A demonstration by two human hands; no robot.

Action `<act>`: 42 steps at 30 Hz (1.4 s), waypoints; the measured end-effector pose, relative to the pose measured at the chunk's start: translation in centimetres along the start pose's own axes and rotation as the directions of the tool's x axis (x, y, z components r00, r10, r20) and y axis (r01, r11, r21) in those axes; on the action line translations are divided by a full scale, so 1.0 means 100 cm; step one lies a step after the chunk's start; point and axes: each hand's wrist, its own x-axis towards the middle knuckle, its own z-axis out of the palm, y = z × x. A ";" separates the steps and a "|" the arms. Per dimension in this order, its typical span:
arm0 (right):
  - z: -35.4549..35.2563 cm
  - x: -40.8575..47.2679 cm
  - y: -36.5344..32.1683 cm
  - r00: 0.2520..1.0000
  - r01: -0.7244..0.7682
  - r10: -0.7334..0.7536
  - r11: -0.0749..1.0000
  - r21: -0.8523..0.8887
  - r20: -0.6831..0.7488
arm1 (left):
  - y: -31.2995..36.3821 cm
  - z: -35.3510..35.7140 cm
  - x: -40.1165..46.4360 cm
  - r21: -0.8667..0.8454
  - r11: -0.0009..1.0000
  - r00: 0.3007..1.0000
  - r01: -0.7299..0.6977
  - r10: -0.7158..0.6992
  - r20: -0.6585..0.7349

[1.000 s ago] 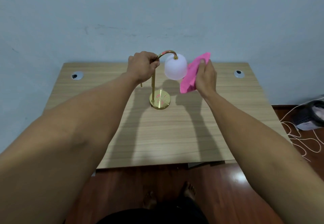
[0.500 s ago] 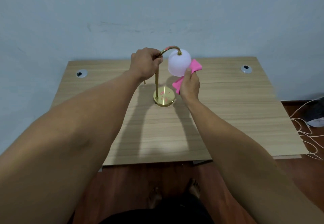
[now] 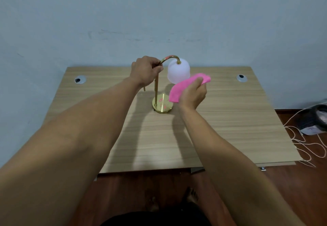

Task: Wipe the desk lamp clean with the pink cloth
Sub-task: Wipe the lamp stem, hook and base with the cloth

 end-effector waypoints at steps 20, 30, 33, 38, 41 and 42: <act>0.047 0.026 -0.017 0.582 0.731 -0.461 0.658 -0.182 0.670 | -0.015 -0.007 0.021 -0.443 0.882 0.978 0.162 -0.086 0.188; 0.036 0.025 -0.012 0.593 0.694 -0.418 0.698 -0.174 0.688 | -0.016 -0.007 0.023 -0.418 0.897 0.978 0.145 -0.065 0.200; 0.044 0.012 -0.020 0.680 0.597 -0.385 0.784 -0.168 0.624 | -0.016 -0.009 0.023 -0.386 0.912 0.977 0.140 -0.065 0.202; 0.031 0.018 -0.007 0.415 0.833 -0.444 0.537 -0.135 0.794 | -0.016 -0.008 0.023 -0.393 0.911 0.978 0.127 -0.048 0.205; 0.038 0.018 -0.021 0.688 0.610 -0.376 0.763 -0.214 0.621 | -0.016 -0.008 0.023 -0.401 0.905 0.977 0.143 -0.066 0.201; 0.039 0.017 -0.022 0.700 0.600 -0.379 0.771 -0.212 0.605 | -0.016 -0.008 0.023 -0.400 0.905 0.977 0.145 -0.067 0.202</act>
